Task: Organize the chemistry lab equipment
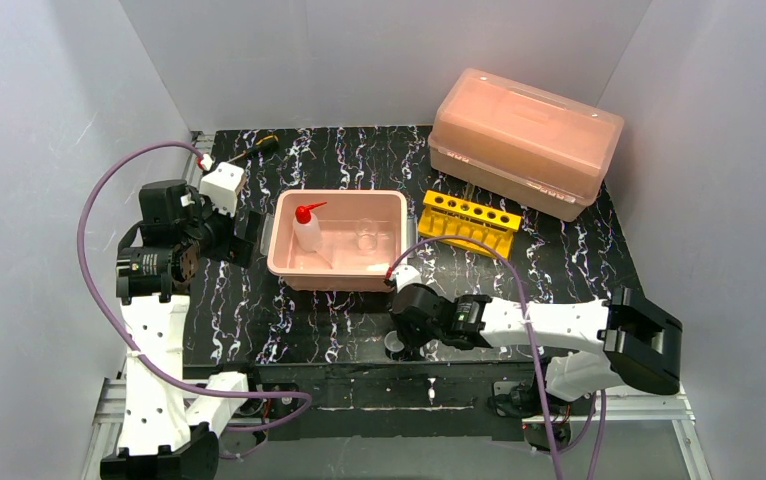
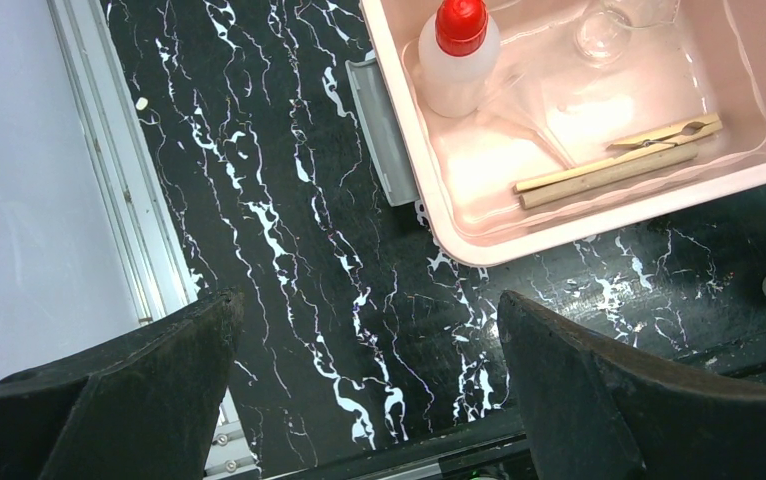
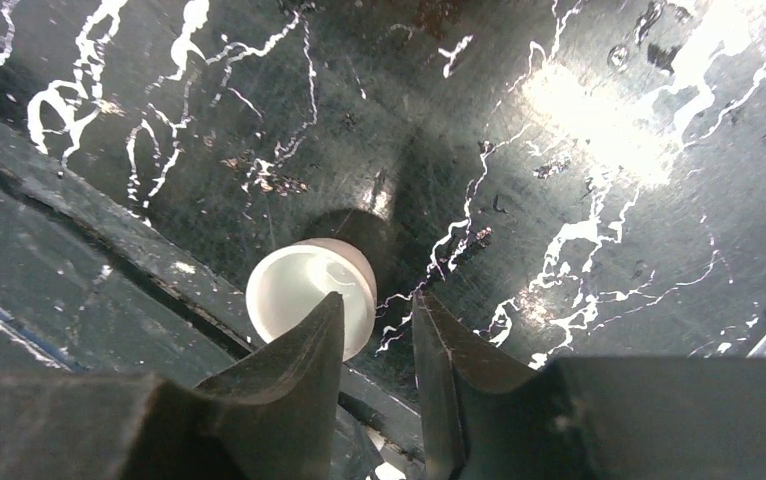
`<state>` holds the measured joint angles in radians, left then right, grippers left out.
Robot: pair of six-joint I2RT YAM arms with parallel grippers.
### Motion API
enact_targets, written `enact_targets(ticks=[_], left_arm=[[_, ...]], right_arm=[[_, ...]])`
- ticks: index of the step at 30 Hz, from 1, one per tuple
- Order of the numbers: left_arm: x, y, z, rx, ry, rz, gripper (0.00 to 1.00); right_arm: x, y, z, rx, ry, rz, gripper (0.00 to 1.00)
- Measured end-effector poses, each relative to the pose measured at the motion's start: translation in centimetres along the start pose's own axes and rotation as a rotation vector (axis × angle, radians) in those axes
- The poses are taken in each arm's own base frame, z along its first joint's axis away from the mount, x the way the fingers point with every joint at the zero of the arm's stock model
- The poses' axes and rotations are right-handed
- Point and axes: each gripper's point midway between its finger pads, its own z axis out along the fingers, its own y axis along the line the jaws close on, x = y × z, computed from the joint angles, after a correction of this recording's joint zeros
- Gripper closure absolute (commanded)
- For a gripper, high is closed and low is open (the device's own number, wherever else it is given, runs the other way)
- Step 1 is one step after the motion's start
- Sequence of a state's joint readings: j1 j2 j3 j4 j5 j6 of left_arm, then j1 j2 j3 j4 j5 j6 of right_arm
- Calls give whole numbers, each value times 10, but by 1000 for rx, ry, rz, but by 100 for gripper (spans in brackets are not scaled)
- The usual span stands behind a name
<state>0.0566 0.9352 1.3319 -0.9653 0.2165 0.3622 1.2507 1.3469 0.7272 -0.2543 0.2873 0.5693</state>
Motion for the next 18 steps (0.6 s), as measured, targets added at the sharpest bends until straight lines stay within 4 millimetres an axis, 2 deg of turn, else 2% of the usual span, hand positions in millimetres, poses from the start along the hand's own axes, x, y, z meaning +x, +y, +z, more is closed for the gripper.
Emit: enact_targets(ticks=[4, 8, 14, 18], left_arm=[[0, 0, 0, 0, 0, 4, 2], [0, 0, 0, 0, 0, 5, 2], [0, 0, 0, 0, 0, 5, 2], [0, 0, 0, -1, 0, 5, 2]], right_arm=[[9, -3, 9, 14, 26, 2, 74], [13, -3, 12, 14, 33, 12, 97], [4, -1, 3, 1, 0, 20, 99], [-14, 4, -18, -22, -39, 2, 99]])
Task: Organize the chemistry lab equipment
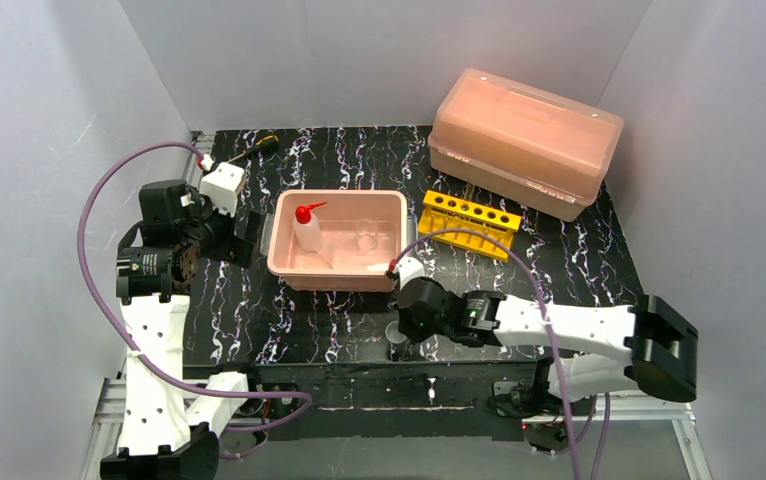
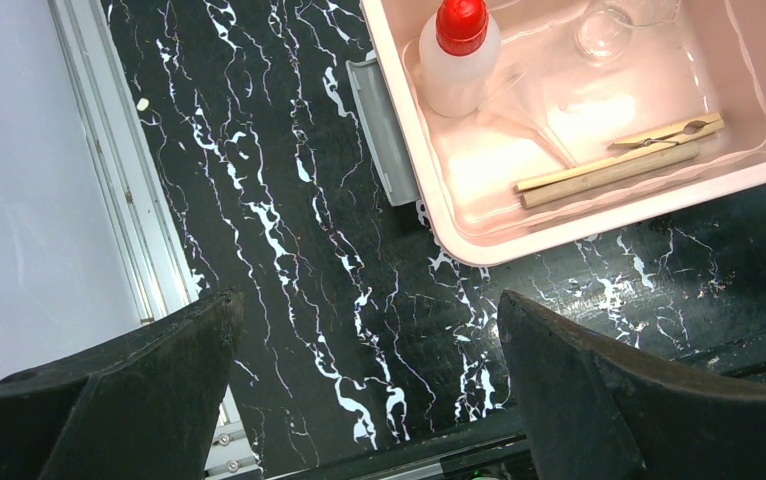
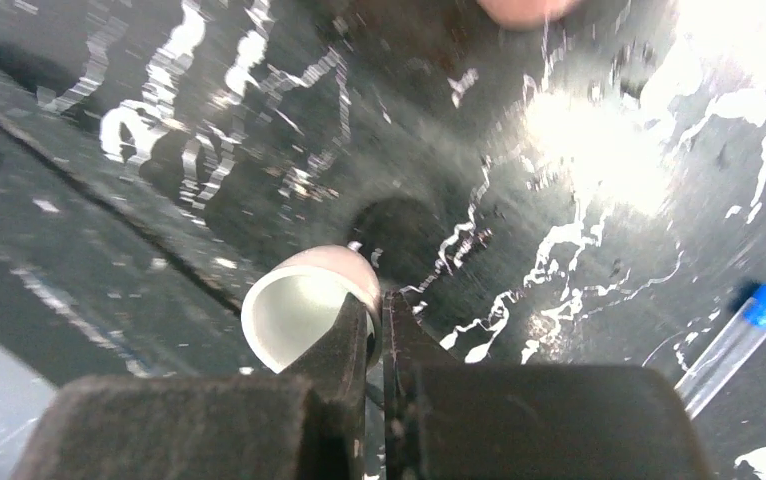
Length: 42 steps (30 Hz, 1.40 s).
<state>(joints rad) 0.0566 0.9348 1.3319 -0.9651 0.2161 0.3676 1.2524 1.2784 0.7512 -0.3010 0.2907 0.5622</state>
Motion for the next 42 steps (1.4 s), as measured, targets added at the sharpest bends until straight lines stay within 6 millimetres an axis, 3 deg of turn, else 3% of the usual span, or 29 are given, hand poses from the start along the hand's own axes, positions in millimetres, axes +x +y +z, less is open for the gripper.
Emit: enact_targets(ticks=[3, 9, 12, 15, 19, 23, 26, 29, 33, 37, 42], left_arm=[[0, 0, 0, 0, 0, 0, 2], [1, 0, 0, 1, 1, -1, 2], [1, -1, 0, 3, 1, -1, 2], [1, -1, 1, 7, 1, -2, 2], [0, -3, 1, 15, 0, -4, 2], [0, -4, 3, 27, 0, -7, 2], [0, -6, 3, 34, -2, -7, 2], [-1, -7, 3, 39, -4, -8, 2], [-1, -9, 3, 49, -7, -13, 2], [-2, -10, 3, 56, -11, -14, 2], [-2, -11, 2, 60, -15, -14, 2]], right_arm=[[-43, 18, -27, -55, -90, -23, 99], [-172, 61, -89, -163, -328, -63, 99], [-224, 65, -85, -167, -375, -67, 99], [-254, 60, -51, -147, -338, -71, 99], [-257, 49, 22, -122, -216, -72, 99], [-220, 31, 91, -86, -47, -64, 99], [-193, 26, 117, -80, 48, -54, 98], [-184, 26, 125, -86, 77, -41, 85], [-187, 27, 125, -98, 74, -31, 56], [-190, 27, 126, -105, 65, -29, 44], [-202, 26, 121, -97, 39, -35, 39]])
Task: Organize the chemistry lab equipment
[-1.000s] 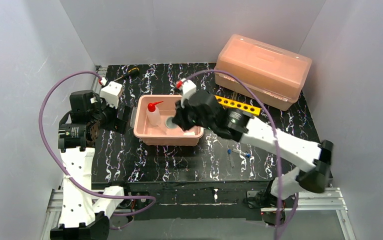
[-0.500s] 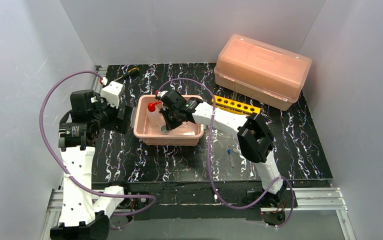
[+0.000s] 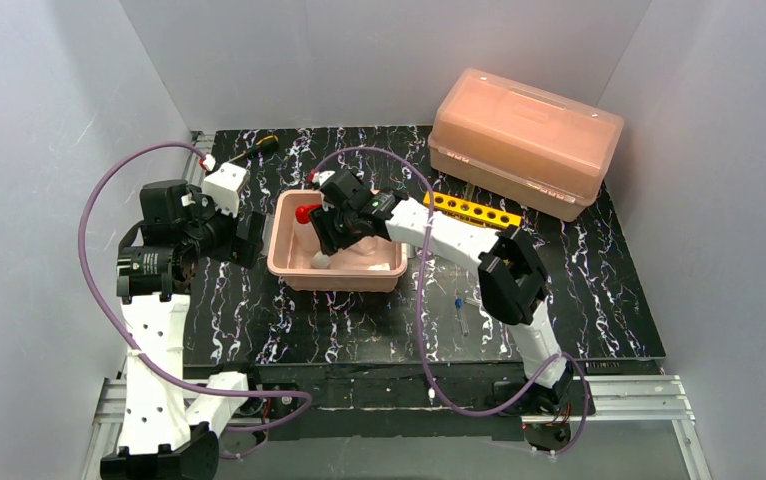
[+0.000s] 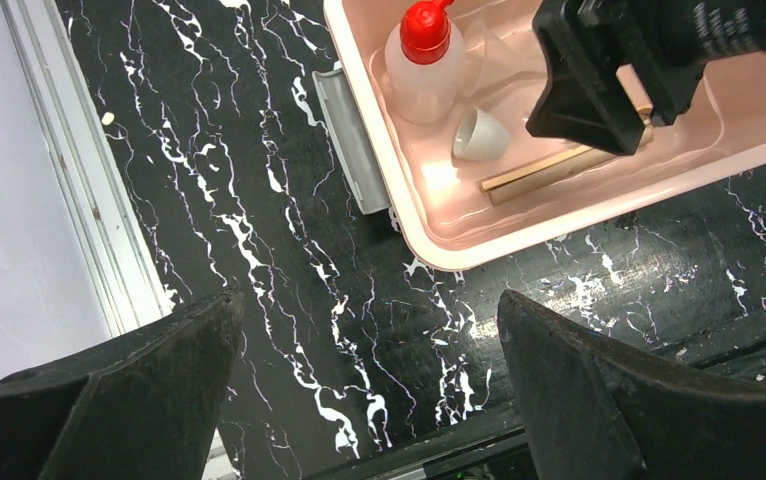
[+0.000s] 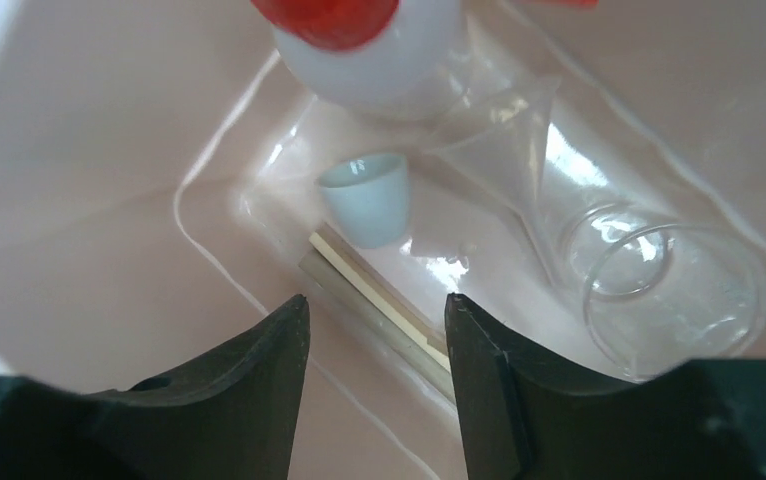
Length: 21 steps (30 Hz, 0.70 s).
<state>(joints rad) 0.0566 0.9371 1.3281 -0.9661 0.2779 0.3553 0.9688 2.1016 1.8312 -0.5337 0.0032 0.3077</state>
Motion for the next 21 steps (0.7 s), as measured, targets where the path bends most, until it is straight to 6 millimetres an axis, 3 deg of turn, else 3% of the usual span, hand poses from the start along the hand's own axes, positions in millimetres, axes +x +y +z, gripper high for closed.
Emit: enact_targets(ticks=[3, 5, 9, 11, 13, 15, 18, 21], left_arm=[[0, 0, 0, 0, 0, 0, 2], [0, 0, 0, 0, 0, 0, 2], [0, 0, -1, -1, -3, 1, 2], [0, 0, -1, -1, -5, 1, 2], [-1, -1, -1, 0, -6, 2, 2], [-1, -1, -1, 3, -7, 2, 2], [-1, -3, -1, 12, -10, 2, 2], [-2, -4, -1, 21, -13, 1, 2]], right_arm=[[-23, 4, -19, 6, -61, -7, 36], [-41, 7, -47, 8, -121, -14, 36], [-75, 14, -138, 7, -300, -23, 35], [-76, 12, -193, 10, -400, -14, 35], [-63, 2, -238, 22, -477, 14, 35], [-38, -14, -262, 47, -511, 56, 35], [22, -51, -258, 124, -458, 146, 35], [101, -92, -223, 236, -299, 245, 35]])
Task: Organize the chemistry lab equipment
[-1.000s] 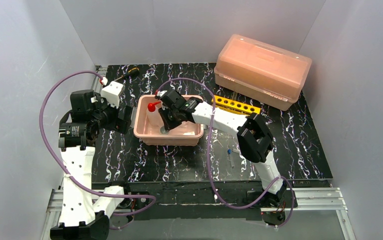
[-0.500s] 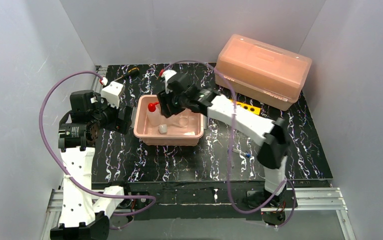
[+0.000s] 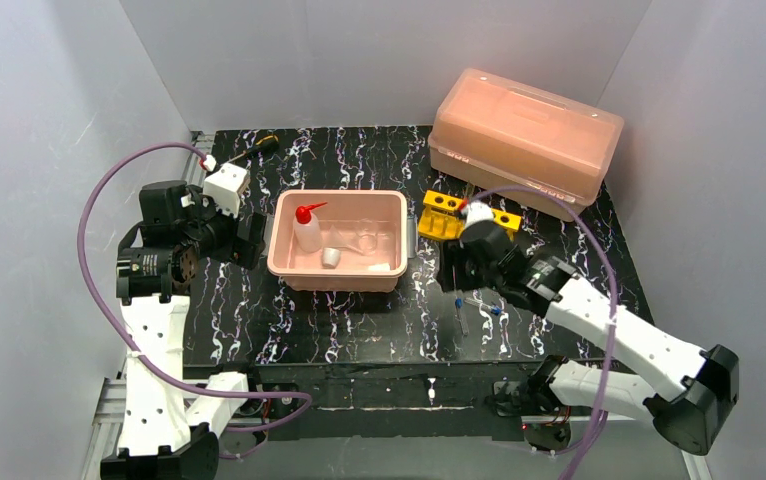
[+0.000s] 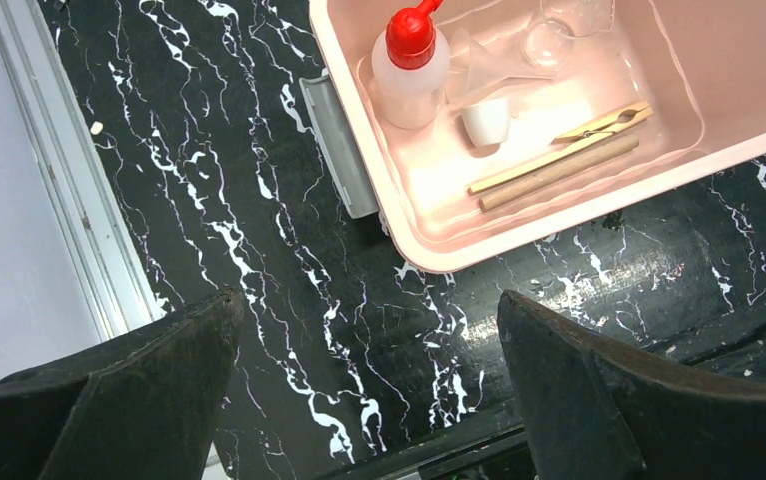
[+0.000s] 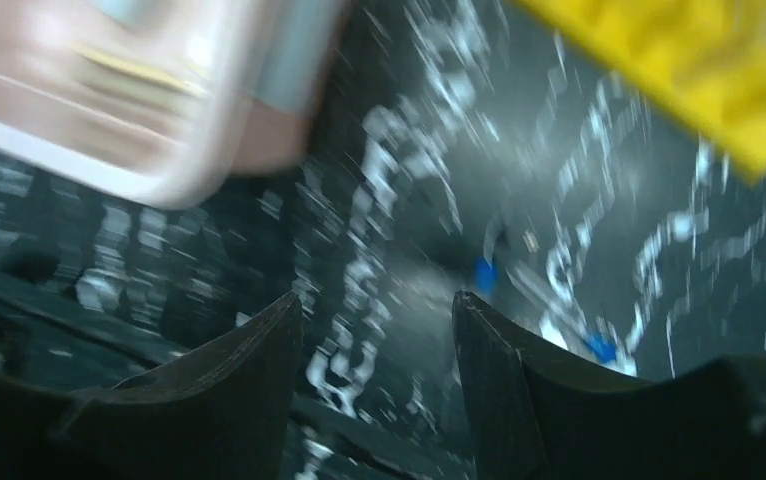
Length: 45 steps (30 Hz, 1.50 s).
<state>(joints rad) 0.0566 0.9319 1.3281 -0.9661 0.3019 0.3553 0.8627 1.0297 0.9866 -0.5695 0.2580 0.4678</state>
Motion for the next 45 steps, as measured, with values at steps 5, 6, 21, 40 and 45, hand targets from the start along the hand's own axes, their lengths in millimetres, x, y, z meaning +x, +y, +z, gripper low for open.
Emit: enact_targets(ticks=[5, 6, 21, 40, 45], left_arm=[[0, -1, 1, 6, 1, -2, 2], [0, -1, 1, 7, 2, -2, 2], [2, -2, 1, 10, 11, -12, 2], [3, -2, 1, 10, 14, -14, 2], [3, -2, 1, 10, 14, -16, 2]], right_arm=[[103, -56, 17, 179, 257, 52, 35], [110, -60, 17, 194, 273, 63, 35], [144, -69, 42, 228, 308, 137, 48], [167, -70, 64, 234, 359, 148, 99], [124, -52, 53, 187, 304, 129, 99]])
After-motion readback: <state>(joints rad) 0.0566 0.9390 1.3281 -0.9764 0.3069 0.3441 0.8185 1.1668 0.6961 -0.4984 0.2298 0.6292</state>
